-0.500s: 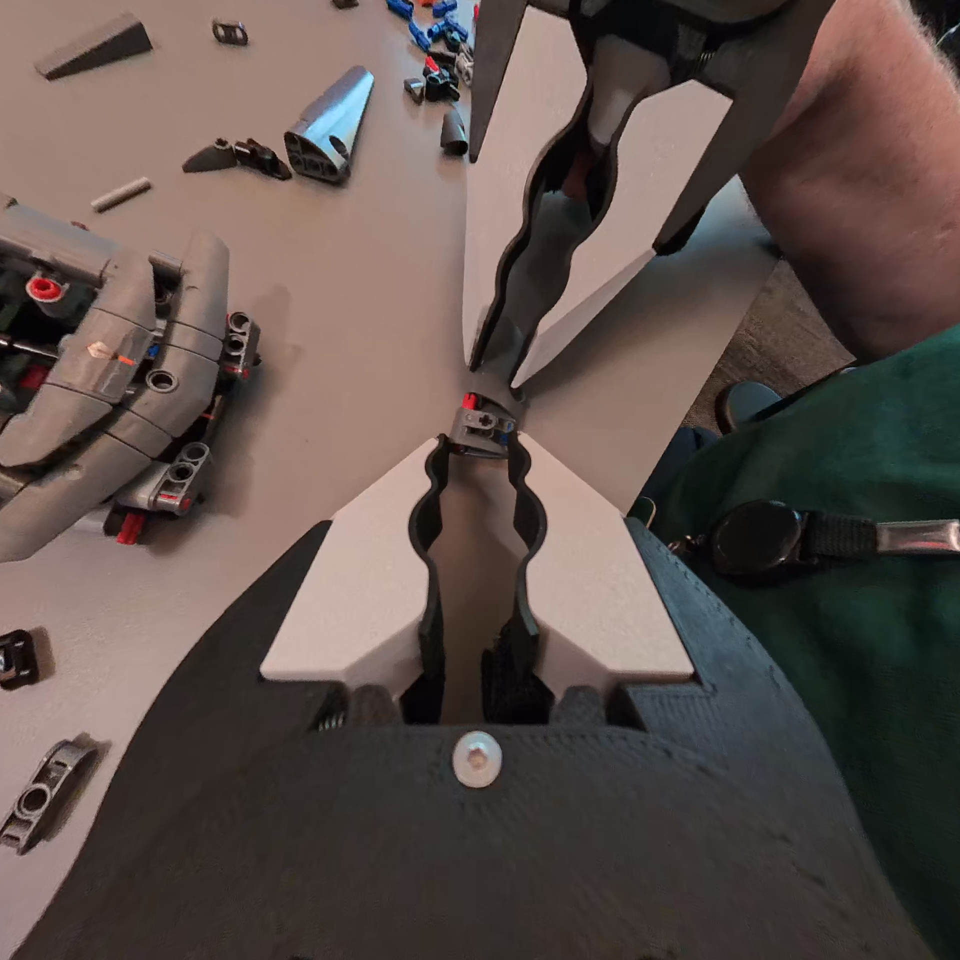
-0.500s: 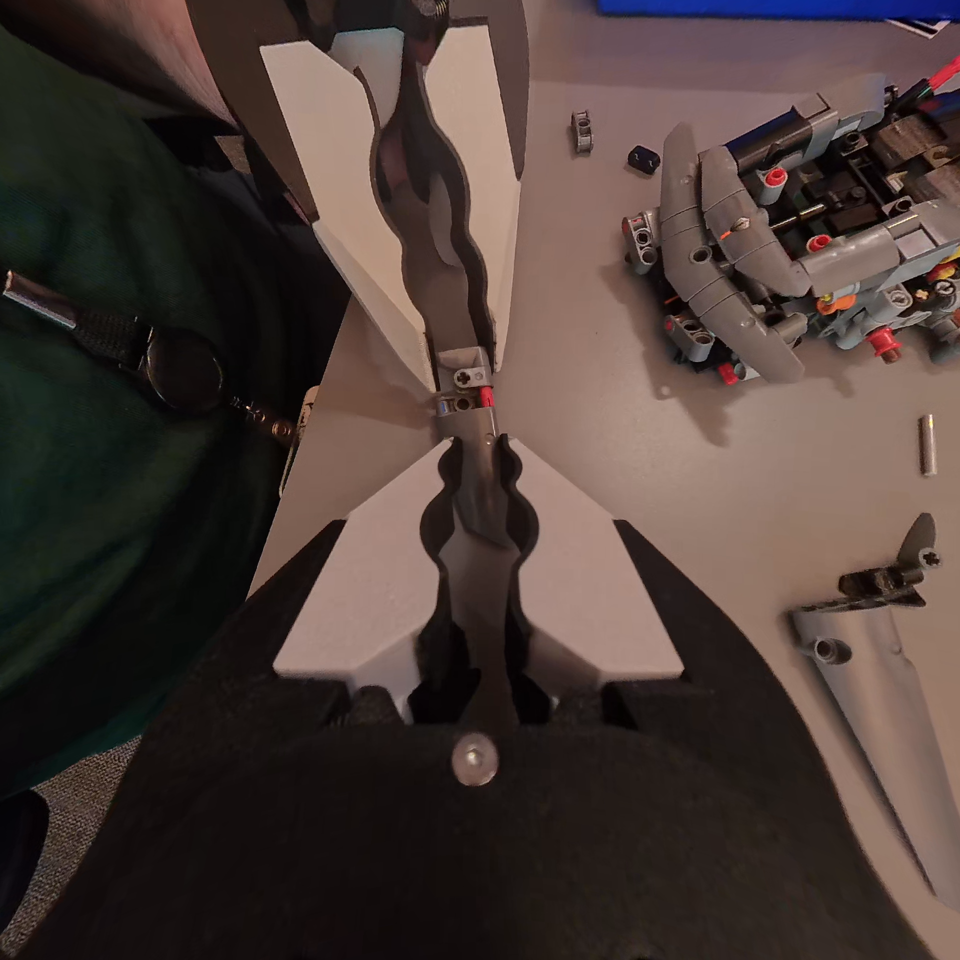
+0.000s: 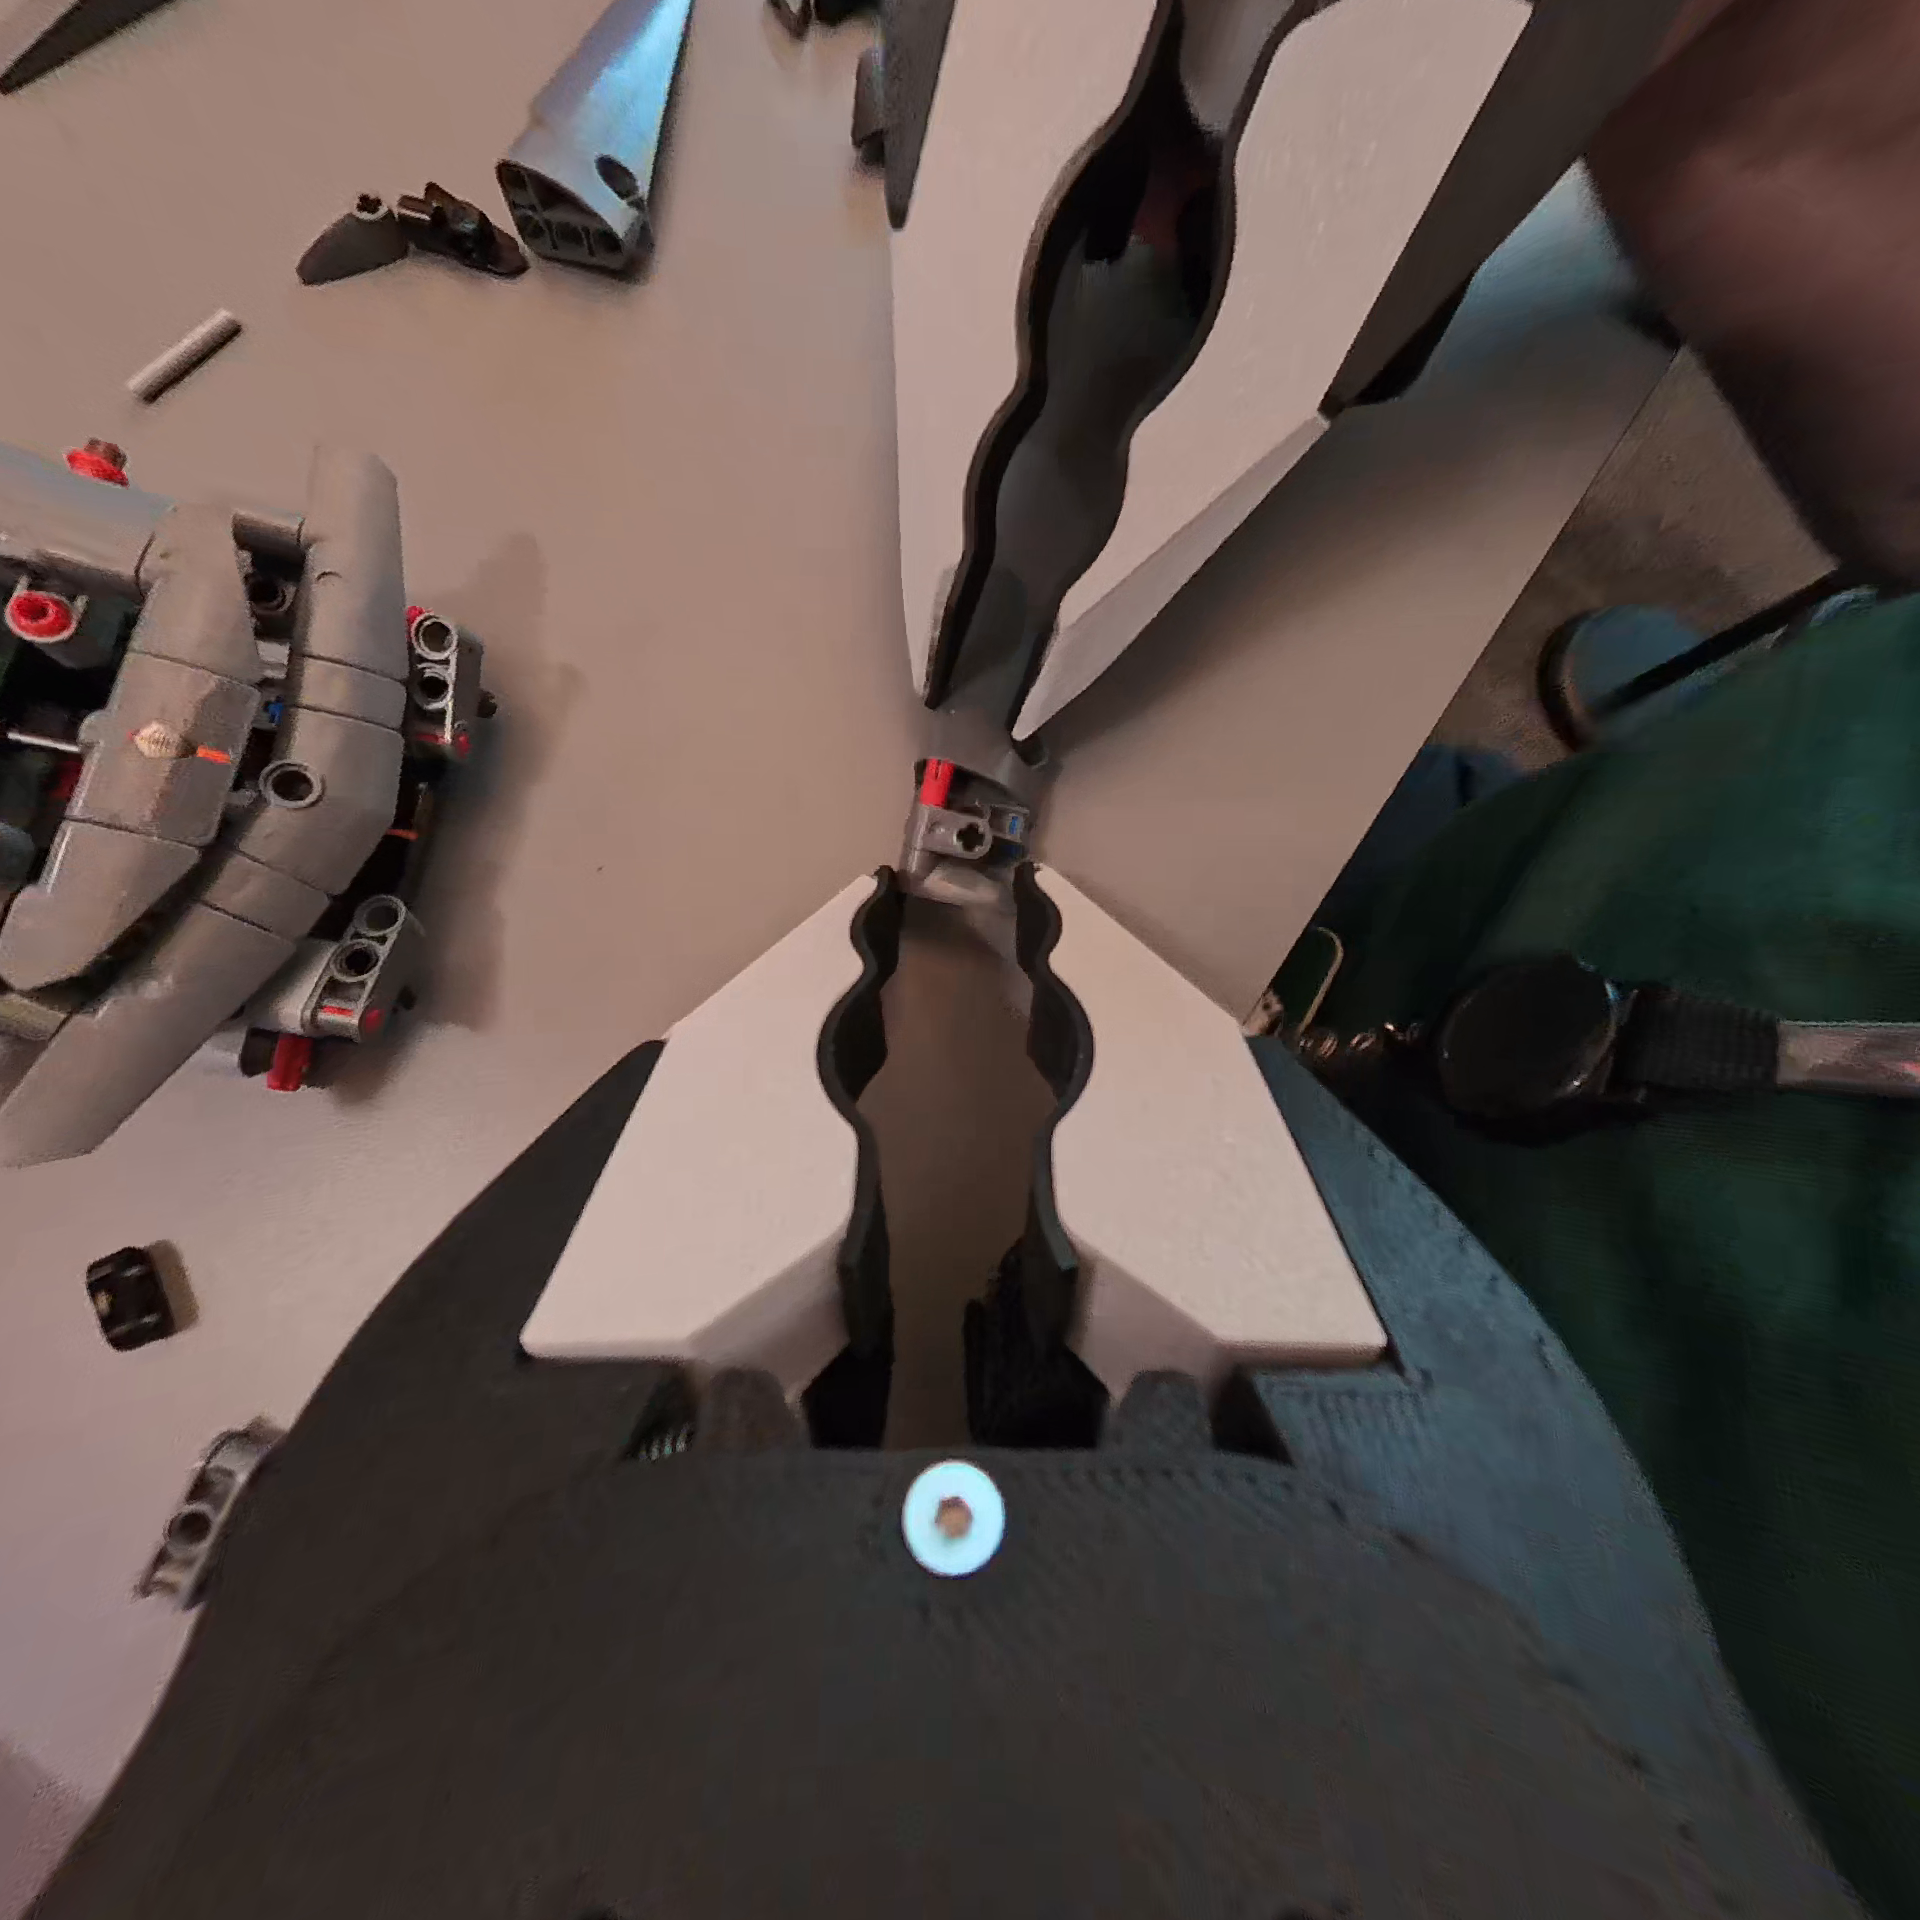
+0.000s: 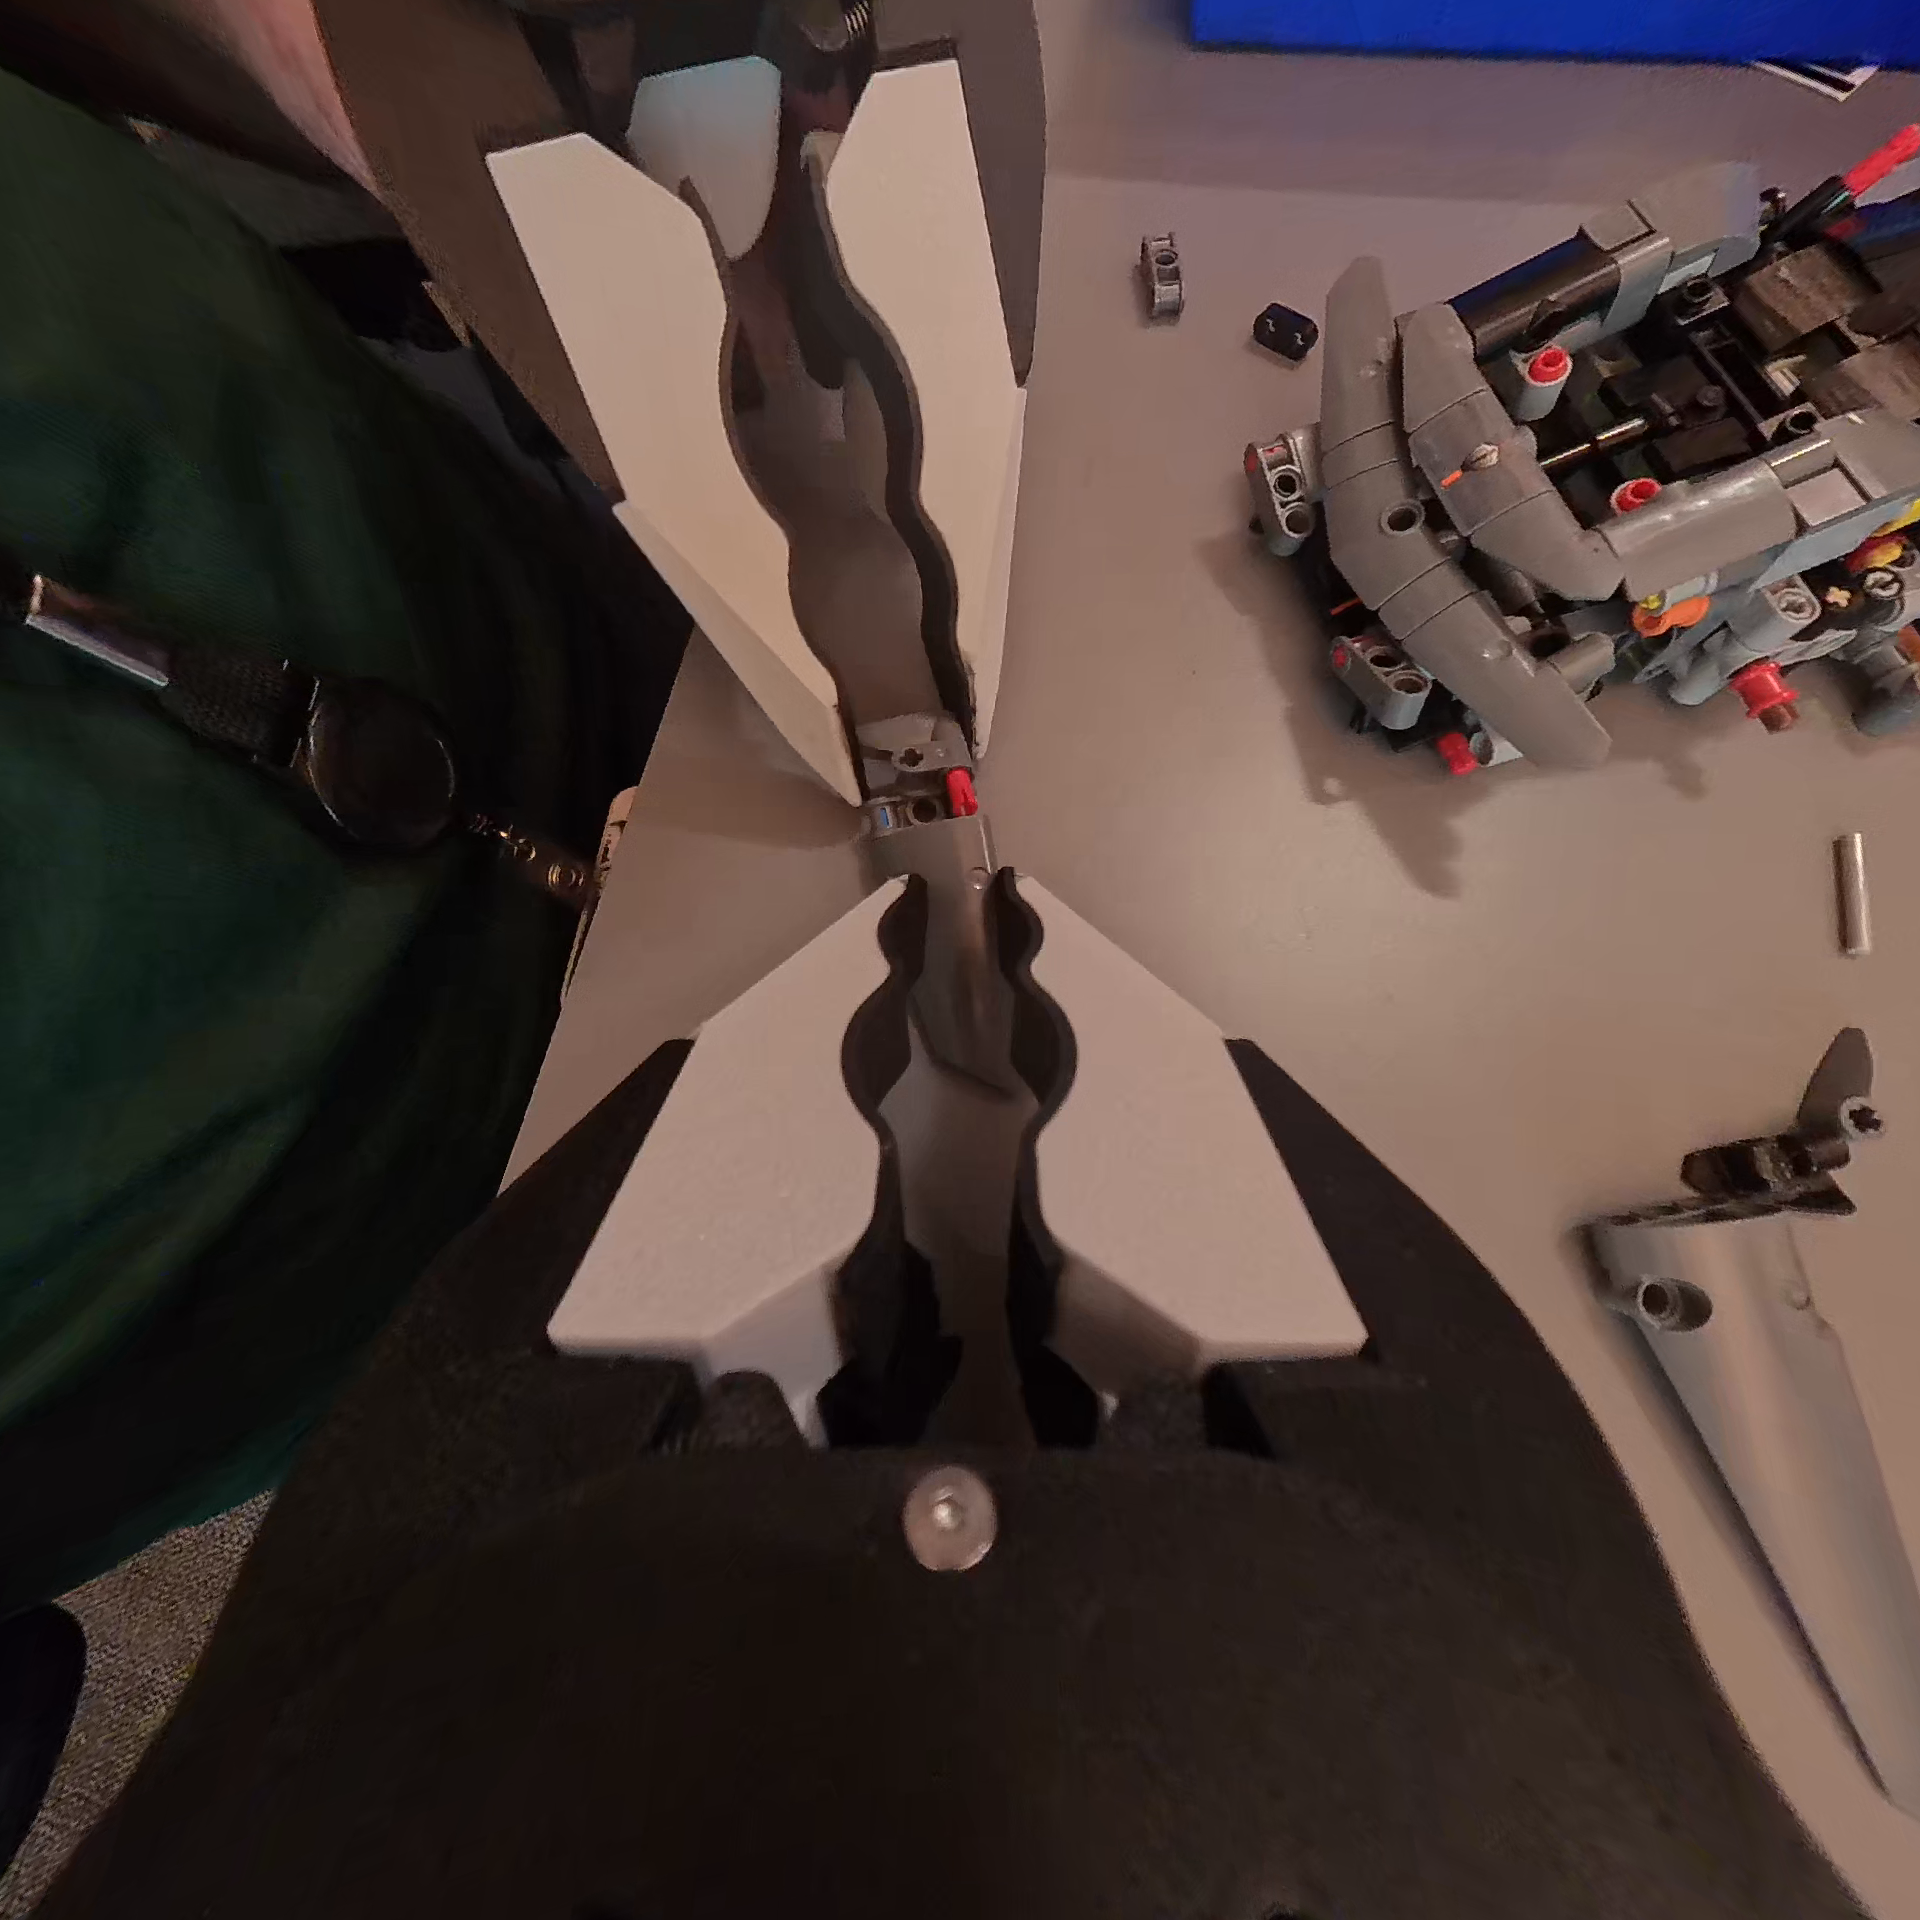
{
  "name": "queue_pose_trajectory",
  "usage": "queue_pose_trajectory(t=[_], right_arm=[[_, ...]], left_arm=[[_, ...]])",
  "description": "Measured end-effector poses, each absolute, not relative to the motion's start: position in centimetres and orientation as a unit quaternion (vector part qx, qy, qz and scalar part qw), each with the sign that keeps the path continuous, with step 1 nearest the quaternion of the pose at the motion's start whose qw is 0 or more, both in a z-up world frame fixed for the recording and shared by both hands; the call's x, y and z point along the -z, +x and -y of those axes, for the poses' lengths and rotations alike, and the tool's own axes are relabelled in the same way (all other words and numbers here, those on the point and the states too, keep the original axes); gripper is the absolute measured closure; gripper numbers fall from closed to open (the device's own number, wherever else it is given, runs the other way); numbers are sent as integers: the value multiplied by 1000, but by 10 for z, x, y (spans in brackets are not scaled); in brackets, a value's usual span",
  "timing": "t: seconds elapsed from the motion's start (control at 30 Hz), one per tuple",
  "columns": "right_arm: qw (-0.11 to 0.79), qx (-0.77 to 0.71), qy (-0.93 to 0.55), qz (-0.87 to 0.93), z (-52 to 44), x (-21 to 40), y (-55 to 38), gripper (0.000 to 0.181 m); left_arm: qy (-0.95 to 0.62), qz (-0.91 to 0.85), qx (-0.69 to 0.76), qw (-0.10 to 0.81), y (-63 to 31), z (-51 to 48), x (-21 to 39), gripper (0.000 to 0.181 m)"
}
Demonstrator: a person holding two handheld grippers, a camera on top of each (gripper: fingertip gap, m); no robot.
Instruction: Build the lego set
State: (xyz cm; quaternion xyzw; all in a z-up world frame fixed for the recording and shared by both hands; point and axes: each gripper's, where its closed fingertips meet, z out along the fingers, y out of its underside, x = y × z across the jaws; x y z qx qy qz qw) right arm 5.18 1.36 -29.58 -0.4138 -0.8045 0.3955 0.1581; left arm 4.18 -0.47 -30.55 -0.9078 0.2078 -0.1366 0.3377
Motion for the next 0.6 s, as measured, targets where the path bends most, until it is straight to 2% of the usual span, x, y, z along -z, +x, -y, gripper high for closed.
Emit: queue_pose_trajectory(t=[0.23, 0.33, 0.6], right_arm=[[163, -386, -423, 803, -15, 295, 51, 170], [173, -404, -423, 792, -15, 284, 50, 162], [161, -391, -419, 804, -14, 292, 47, 170]], left_arm=[[-921, -237, 91, 295, 40, 7, 305, 161], [-920, -236, 89, 300, 40, 5, 301, 161], [-919, -241, 78, 301, 40, 1, 301, 161]])
